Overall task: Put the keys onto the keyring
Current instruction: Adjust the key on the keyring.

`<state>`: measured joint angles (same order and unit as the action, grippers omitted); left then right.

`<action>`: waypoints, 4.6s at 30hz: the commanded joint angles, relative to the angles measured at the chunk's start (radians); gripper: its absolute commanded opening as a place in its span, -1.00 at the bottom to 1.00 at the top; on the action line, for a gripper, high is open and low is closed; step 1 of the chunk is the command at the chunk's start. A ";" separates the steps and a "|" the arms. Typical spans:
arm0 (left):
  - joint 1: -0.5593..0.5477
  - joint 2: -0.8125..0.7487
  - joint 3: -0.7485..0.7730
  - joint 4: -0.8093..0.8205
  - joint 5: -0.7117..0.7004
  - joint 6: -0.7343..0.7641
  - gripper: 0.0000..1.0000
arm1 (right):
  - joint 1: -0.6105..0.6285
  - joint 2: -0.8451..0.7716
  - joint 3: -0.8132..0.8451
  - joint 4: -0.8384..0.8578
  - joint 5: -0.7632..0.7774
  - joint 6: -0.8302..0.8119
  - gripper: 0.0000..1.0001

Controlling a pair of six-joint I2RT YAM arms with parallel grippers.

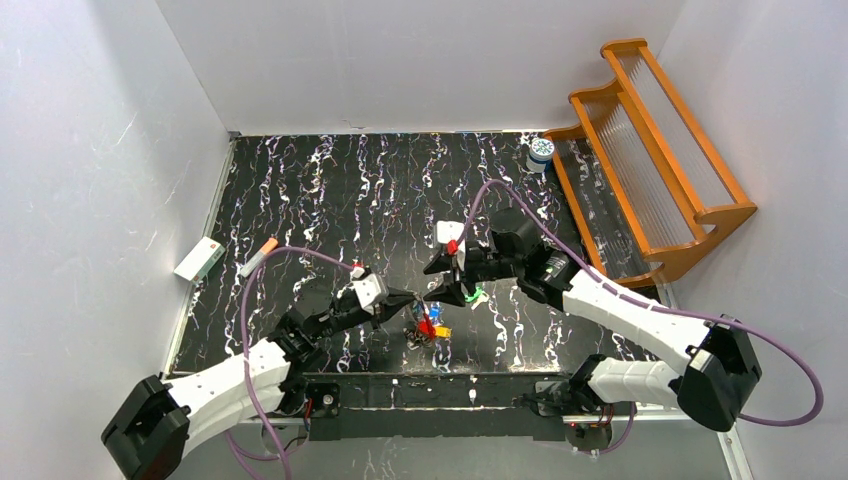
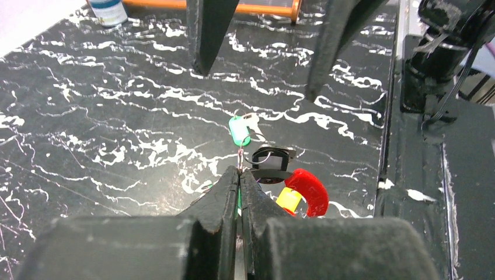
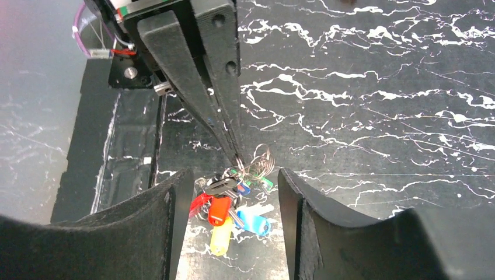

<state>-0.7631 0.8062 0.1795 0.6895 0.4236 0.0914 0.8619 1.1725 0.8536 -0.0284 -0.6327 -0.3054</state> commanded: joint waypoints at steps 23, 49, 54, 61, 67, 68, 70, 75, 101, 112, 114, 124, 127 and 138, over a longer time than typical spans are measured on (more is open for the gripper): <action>-0.003 -0.038 -0.072 0.306 -0.004 -0.057 -1.00 | -0.049 0.067 -0.026 0.180 -0.091 0.307 -0.26; -0.005 -0.034 -0.072 0.306 -0.014 -0.053 -1.00 | -0.049 0.065 -0.047 0.054 0.003 0.215 -0.97; -0.004 -0.034 -0.069 0.306 -0.012 -0.056 -1.00 | -0.049 0.099 -0.037 0.059 -0.046 0.217 -0.97; -0.004 -0.044 -0.074 0.306 -0.013 -0.059 -1.00 | -0.050 0.048 -0.053 0.089 -0.018 0.165 -0.20; -0.004 -0.044 -0.074 0.306 -0.010 -0.059 -1.00 | -0.050 -0.025 -0.105 0.194 -0.036 0.149 0.02; -0.004 -0.044 -0.074 0.305 -0.011 -0.060 -1.00 | -0.050 -0.030 -0.108 0.208 -0.049 0.149 0.02; -0.003 -0.044 -0.072 0.306 -0.008 -0.059 -1.00 | -0.049 -0.030 -0.119 0.237 -0.072 0.148 -0.01; -0.004 -0.041 -0.069 0.306 -0.001 -0.059 -1.00 | -0.049 -0.005 -0.126 0.275 -0.084 0.151 -0.15; -0.004 -0.022 -0.057 0.306 0.038 -0.071 -1.00 | -0.049 0.110 -0.065 0.316 -0.169 0.164 -0.36; -0.005 -0.027 -0.055 0.304 0.032 -0.070 -1.00 | -0.050 0.109 -0.051 0.237 -0.147 0.121 -0.97; -0.005 -0.027 -0.050 0.289 0.031 -0.061 -1.00 | -0.050 0.097 -0.044 0.195 -0.118 0.095 -0.97; -0.004 -0.038 -0.022 0.168 -0.039 -0.008 -0.37 | -0.039 0.114 0.116 -0.201 0.048 -0.064 -0.97; -0.004 -0.037 0.011 0.073 -0.037 0.030 -0.36 | -0.027 0.145 0.160 -0.290 0.076 -0.094 -0.97; -0.004 -0.014 0.090 -0.113 0.014 0.113 -0.33 | 0.058 0.212 0.234 -0.431 0.183 -0.164 -0.97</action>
<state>-0.7631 0.7822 0.2317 0.6270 0.4030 0.1707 0.8967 1.3693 1.0283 -0.4026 -0.4808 -0.4374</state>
